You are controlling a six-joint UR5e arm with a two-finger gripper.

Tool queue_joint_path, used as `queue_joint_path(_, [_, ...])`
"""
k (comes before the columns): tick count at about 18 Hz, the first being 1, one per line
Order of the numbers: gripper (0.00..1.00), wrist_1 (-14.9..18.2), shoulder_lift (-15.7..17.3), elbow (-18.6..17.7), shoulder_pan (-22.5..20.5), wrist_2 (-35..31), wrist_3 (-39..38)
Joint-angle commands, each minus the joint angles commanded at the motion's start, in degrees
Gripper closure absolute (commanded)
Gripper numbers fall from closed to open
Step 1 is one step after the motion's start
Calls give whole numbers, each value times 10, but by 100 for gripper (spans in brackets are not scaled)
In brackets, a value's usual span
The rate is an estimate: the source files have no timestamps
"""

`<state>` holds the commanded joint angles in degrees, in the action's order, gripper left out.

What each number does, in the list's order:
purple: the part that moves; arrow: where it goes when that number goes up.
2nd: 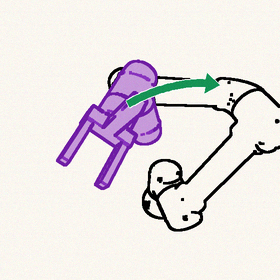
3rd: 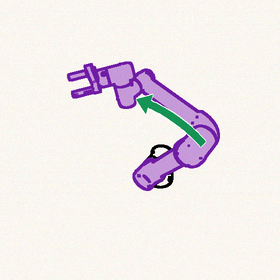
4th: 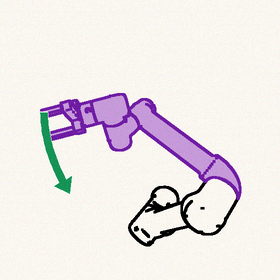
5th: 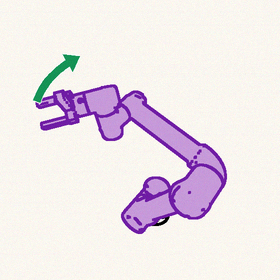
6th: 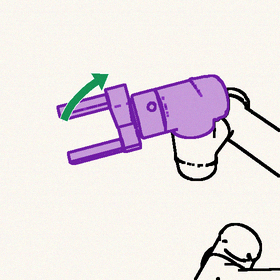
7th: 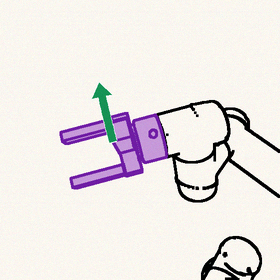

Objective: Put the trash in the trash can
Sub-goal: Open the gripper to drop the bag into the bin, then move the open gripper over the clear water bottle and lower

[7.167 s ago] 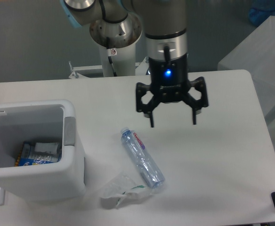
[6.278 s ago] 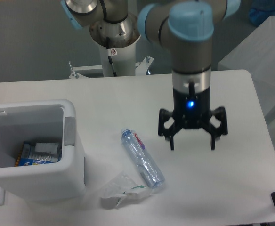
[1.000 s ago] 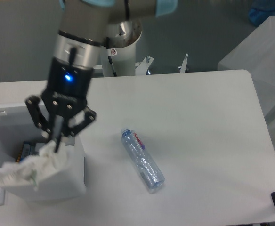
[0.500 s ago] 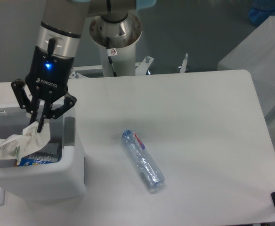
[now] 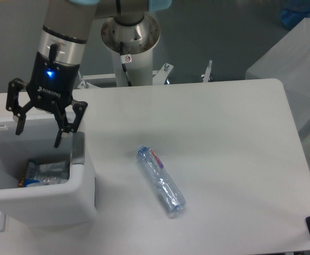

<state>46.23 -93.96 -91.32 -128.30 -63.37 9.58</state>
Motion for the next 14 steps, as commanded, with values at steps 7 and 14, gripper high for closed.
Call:
queue_joint_path(7, [0, 7, -7, -4, -129, -3, -12])
queue_joint_path(14, [0, 35, -56, -25, -183, -72, -23])
